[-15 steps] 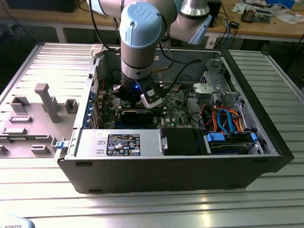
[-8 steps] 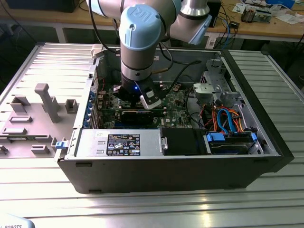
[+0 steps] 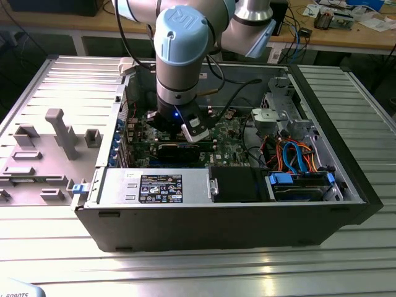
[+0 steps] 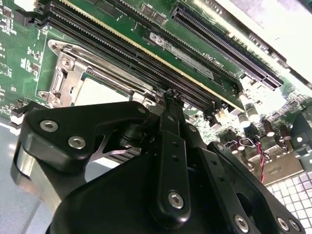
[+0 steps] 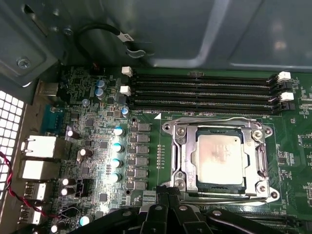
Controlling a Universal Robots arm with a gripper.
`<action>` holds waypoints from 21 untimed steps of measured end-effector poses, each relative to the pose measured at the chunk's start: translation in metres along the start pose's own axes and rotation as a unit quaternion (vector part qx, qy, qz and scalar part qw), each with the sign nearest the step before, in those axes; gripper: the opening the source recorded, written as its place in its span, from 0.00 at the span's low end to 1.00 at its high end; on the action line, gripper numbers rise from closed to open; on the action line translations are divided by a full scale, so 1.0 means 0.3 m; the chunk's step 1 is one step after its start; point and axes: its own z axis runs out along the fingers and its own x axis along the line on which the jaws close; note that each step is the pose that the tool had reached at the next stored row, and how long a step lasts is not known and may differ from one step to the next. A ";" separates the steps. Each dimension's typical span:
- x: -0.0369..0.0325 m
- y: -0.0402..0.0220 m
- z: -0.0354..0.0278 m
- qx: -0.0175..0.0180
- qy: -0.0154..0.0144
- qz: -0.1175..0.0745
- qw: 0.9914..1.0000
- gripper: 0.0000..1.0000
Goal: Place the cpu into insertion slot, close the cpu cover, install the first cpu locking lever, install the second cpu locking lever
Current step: 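Install the second cpu locking lever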
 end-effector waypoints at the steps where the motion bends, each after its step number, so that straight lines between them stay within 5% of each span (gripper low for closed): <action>1: 0.000 0.004 0.001 0.000 0.000 0.000 1.000 0.12; 13: 0.001 0.010 0.019 0.000 0.000 0.000 1.000 0.12; 21: 0.002 0.014 0.007 0.001 0.000 0.000 1.000 0.12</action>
